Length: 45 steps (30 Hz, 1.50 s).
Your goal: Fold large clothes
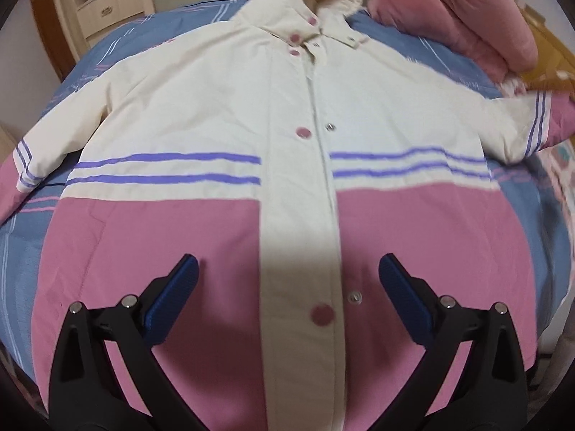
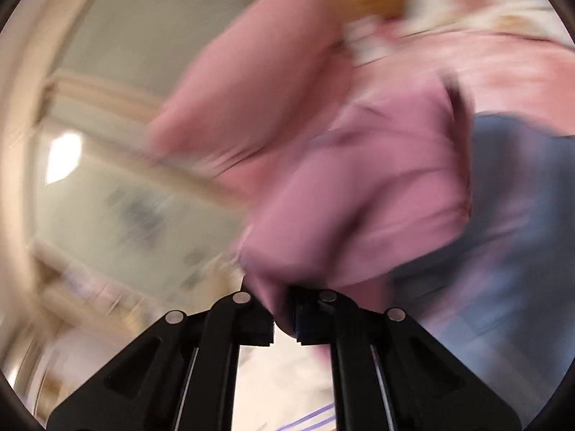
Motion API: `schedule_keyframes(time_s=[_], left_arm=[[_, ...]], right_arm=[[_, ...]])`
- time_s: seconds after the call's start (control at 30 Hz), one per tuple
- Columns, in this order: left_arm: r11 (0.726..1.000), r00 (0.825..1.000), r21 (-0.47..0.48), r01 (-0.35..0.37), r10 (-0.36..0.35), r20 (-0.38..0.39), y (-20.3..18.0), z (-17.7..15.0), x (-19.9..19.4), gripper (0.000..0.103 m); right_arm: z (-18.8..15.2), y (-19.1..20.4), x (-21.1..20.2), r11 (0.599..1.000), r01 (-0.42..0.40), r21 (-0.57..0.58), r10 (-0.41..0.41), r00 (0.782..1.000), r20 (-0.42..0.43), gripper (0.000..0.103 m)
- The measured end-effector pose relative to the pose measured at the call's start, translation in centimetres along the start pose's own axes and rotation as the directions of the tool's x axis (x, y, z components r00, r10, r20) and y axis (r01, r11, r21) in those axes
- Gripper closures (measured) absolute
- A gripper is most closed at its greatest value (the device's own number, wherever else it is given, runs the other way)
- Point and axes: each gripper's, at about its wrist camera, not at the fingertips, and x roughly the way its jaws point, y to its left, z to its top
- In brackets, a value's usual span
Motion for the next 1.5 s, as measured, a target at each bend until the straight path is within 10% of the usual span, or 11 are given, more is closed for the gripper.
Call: schedule_keyframes(time_s=[0.17, 0.27, 0.4, 0.63, 0.8, 0.9, 1.13, 1.27, 1.5], left_arm=[[0.997, 0.999, -0.077, -0.023, 0.025, 0.022, 2.9, 0.6, -0.8, 0.002], [0.991, 0.998, -0.124, -0.057, 0.061, 0.030, 5.0, 0.6, -1.3, 0.002], [0.980, 0.996, -0.185, -0.071, 0.080, 0.041, 7.8, 0.6, -2.2, 0.002], [0.971, 0.997, -0.226, 0.075, -0.076, 0.004, 9.5, 3.6, -1.9, 0.002], [0.927, 0.954, -0.242, 0.286, -0.299, -0.016, 8.1, 8.0, 1.2, 0.006], [0.921, 0.952, -0.287, 0.263, -0.295, -0.076, 7.3, 9.1, 4.0, 0.008], [0.868, 0.897, -0.359, 0.343, -0.417, -0.150, 4.9, 9.4, 8.6, 0.040], [0.897, 0.916, -0.331, 0.294, -0.363, -0.171, 3.3, 10.1, 10.0, 0.088], [0.884, 0.962, -0.383, 0.267, -0.269, 0.050, 7.0, 12.0, 7.1, 0.098]], right_arm=[[-10.9, 12.9, 8.3, 0.927, -0.161, -0.338, 0.041, 0.942, -0.334, 0.083], [-18.5, 16.5, 12.3, 0.839, -0.238, -0.489, -0.025, 0.882, -0.471, 0.031], [-22.8, 17.0, 13.2, 0.806, -0.264, -0.530, -0.070, 0.847, -0.527, 0.022], [-20.1, 10.5, 11.7, 0.877, -0.076, -0.474, -0.165, 0.878, -0.448, 0.016], [-17.9, 5.9, 9.6, 0.912, 0.026, -0.409, -0.192, 0.909, -0.371, 0.016], [-17.7, 3.6, 8.4, 0.921, 0.023, -0.389, -0.186, 0.903, -0.387, 0.016], [-16.5, 2.8, 7.7, 0.909, 0.038, -0.416, -0.197, 0.917, -0.347, 0.016], [-16.2, 2.3, 7.8, 0.919, 0.042, -0.391, -0.196, 0.911, -0.363, 0.016], [-14.4, 0.5, 7.2, 0.965, 0.042, -0.258, -0.139, 0.919, -0.370, 0.016]])
